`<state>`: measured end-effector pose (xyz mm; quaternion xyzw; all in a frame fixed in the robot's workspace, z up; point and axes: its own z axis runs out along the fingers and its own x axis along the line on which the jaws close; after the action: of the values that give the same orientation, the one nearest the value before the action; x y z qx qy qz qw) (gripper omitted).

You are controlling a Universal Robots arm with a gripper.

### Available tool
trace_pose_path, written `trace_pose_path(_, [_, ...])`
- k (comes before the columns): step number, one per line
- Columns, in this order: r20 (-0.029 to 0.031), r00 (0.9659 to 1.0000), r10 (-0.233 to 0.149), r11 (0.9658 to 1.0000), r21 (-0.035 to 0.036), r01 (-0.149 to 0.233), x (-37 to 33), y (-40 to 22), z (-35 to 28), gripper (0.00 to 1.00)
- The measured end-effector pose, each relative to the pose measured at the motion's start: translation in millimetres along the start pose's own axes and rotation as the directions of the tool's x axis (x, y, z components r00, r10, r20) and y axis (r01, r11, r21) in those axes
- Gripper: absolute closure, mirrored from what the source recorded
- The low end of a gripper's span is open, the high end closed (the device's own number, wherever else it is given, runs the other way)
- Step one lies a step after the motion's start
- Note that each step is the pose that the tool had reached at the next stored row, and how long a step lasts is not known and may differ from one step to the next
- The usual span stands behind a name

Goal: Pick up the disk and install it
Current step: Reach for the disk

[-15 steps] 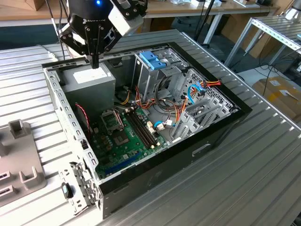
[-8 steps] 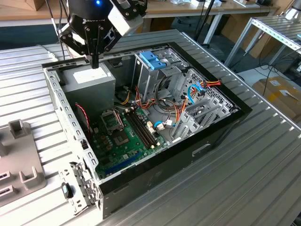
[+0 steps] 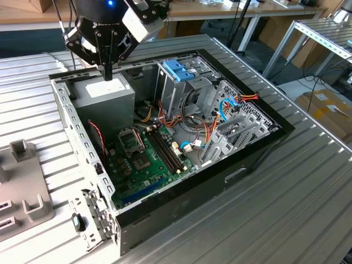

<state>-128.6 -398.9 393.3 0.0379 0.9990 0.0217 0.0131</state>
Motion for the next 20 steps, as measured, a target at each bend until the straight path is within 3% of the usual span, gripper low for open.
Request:
trace_pose_path(15, [0.0,1.0,0.0,1.0,0.0,0.0,3.0,-0.2,-0.1,0.89])
trace_pose_path(20, [0.0,1.0,0.0,1.0,0.0,0.0,9.1,-0.7,-0.2,0.89])
